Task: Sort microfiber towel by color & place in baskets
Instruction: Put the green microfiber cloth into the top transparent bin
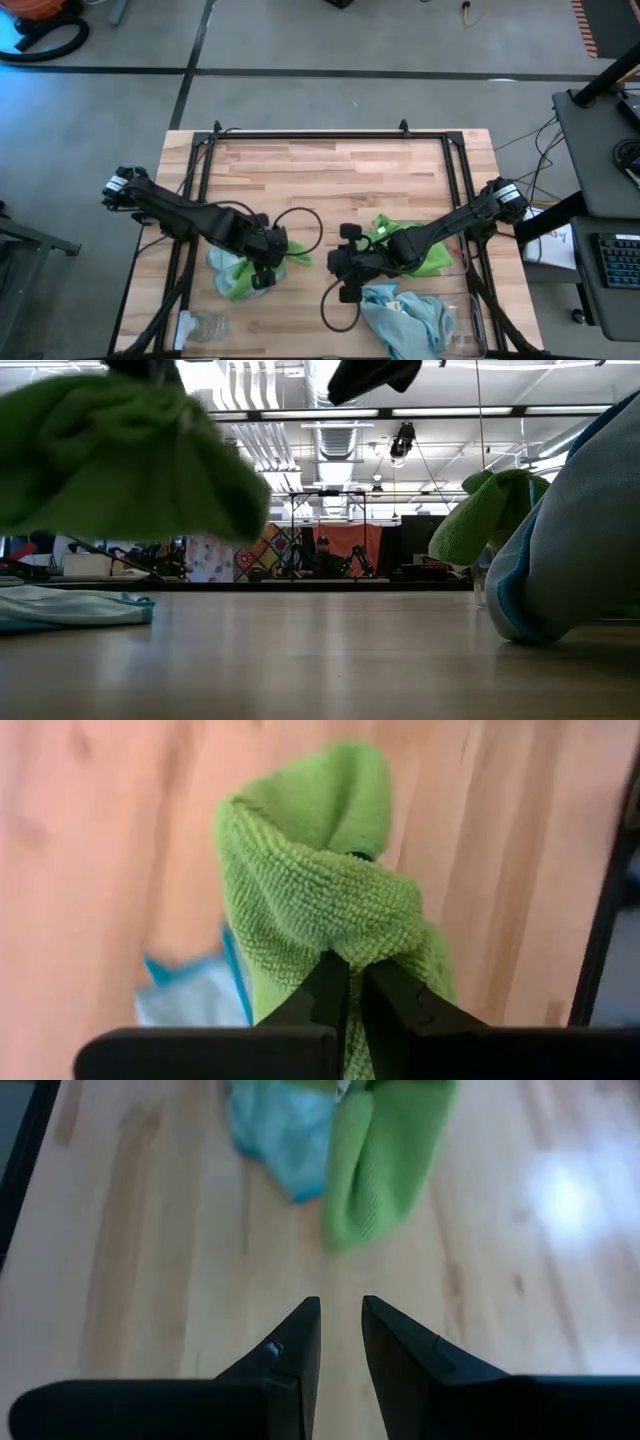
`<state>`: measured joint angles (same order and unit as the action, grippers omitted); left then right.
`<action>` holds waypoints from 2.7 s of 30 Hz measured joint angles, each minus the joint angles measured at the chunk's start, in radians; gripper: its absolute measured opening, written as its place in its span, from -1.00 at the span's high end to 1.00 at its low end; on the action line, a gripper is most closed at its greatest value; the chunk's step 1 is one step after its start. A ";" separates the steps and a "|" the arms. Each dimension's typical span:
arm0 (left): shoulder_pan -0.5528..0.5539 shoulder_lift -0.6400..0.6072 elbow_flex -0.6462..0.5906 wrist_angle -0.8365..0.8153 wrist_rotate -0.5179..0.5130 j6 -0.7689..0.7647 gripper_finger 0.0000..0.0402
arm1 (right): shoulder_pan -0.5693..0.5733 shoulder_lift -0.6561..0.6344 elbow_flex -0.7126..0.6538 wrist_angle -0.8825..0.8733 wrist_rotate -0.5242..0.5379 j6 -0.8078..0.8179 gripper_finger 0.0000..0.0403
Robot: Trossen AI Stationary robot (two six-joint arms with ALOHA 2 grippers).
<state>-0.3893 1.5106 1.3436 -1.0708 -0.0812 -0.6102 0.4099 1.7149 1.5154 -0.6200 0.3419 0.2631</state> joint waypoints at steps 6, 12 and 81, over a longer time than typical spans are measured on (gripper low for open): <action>0.000 0.001 0.177 -0.007 -0.143 0.060 0.98 | 0.000 0.000 0.000 0.107 0.075 -0.046 0.64; 0.000 0.014 0.266 -0.005 -0.172 0.080 0.98 | 0.000 0.000 0.000 0.193 0.079 -0.096 0.64; -0.018 0.016 0.185 0.123 -0.057 0.025 0.98 | -0.055 0.000 0.000 0.112 0.276 -0.144 0.57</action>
<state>-0.4072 1.5269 1.5288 -0.9482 -0.1387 -0.5853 0.3545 1.7149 1.5154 -0.5084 0.6181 0.1194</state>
